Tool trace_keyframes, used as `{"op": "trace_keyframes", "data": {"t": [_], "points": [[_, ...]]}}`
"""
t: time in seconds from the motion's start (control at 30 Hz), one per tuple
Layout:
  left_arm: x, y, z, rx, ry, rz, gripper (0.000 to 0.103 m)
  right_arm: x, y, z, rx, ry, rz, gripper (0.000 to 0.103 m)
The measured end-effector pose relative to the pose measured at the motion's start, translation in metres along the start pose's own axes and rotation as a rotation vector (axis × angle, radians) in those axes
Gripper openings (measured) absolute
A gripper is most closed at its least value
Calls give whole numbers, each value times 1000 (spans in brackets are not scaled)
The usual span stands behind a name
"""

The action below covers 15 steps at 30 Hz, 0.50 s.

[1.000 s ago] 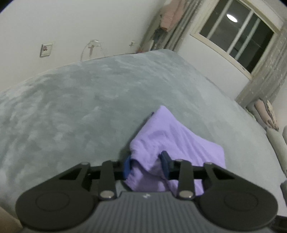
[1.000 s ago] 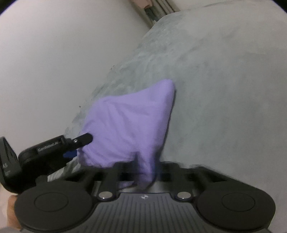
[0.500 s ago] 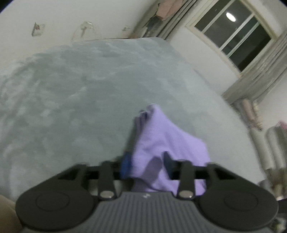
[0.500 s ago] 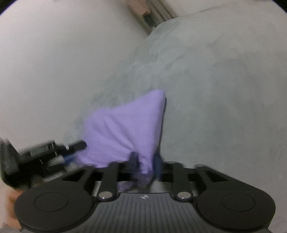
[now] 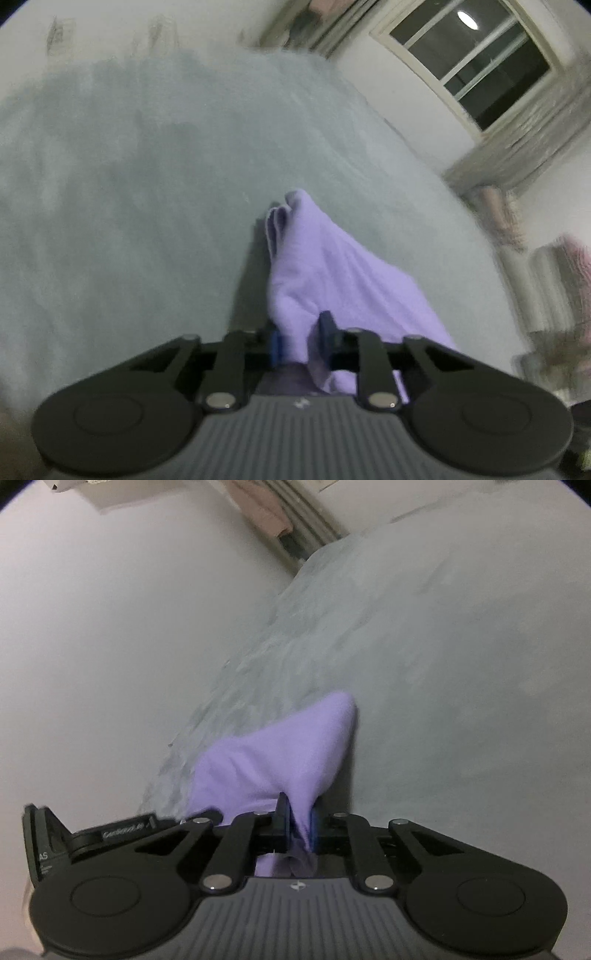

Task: Fold clothes
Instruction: 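Pinch the folded edge with the left tool while the right tool pinches the opposite edge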

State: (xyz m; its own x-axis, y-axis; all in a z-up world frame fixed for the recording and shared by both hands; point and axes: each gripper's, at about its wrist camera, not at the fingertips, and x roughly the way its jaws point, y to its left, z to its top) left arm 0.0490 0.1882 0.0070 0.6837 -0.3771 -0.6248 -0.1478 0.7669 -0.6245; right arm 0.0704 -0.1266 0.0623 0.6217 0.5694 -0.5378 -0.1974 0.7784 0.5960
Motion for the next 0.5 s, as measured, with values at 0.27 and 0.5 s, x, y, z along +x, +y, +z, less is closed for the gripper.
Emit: {"op": "trace_keyframes", "data": {"t": [0.27,0.5], "points": [[-13,-39,-58,146,115,-3,19,-75,2,-16,-37,69,-129,11],[-27,-49,-68,171,127,16,38,-88,-35,-43,-24,117,-135,21]]}}
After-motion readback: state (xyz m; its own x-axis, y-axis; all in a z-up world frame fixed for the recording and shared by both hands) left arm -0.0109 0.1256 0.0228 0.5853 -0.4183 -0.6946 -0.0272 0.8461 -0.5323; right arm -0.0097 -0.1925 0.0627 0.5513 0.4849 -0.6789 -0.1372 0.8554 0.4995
